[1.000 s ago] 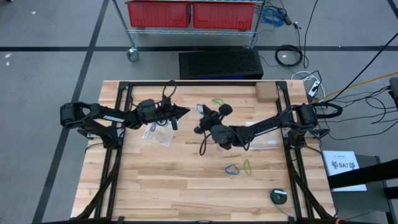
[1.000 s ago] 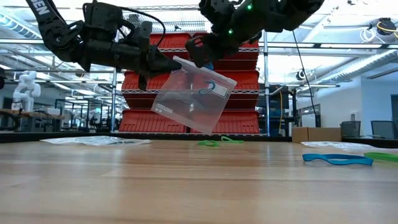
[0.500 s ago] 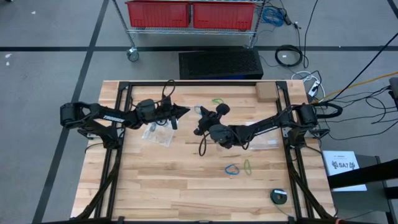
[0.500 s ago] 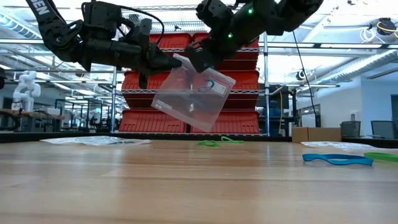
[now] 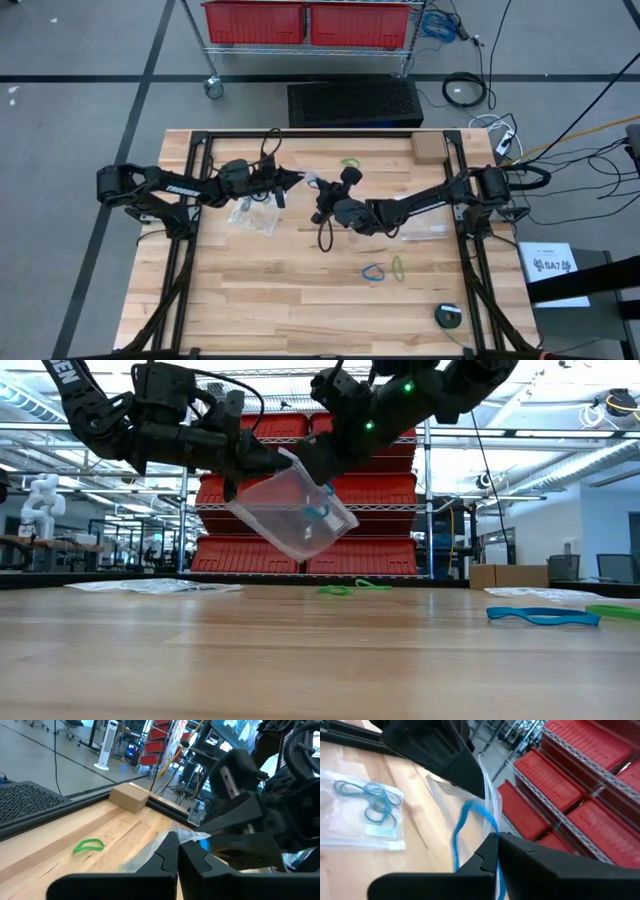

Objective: Sort rubber bands
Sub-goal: Put the blue rubber band into the bottom left transparent zip bag

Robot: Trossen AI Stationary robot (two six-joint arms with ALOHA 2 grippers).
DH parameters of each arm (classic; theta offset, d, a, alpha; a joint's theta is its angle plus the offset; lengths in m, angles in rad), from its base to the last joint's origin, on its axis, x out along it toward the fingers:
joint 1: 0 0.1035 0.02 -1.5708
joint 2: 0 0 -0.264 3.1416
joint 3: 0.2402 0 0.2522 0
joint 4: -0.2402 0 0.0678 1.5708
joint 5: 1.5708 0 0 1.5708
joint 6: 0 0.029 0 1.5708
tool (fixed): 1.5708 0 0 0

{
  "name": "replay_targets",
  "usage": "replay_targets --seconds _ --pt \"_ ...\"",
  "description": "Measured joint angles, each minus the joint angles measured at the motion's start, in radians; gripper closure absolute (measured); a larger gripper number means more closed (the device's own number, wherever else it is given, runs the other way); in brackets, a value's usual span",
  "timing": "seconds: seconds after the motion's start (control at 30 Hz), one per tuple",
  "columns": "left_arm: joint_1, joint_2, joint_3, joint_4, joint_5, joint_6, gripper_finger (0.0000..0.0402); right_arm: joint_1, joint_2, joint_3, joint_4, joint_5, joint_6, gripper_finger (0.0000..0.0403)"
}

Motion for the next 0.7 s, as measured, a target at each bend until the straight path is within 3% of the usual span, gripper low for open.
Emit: replay_targets --seconds 0.17,0.7 --pt "0.000 0.000 0.000 -0.001 0.000 0.002 0.0400 -0.003 0.000 0.000 -0.003 -0.048 0.030 0.0403" --pt "0.000 0.000 0.000 -0.010 0.001 0.007 0.0400 0.047 -0.009 0.000 -0.013 -0.025 0.030 0.0403"
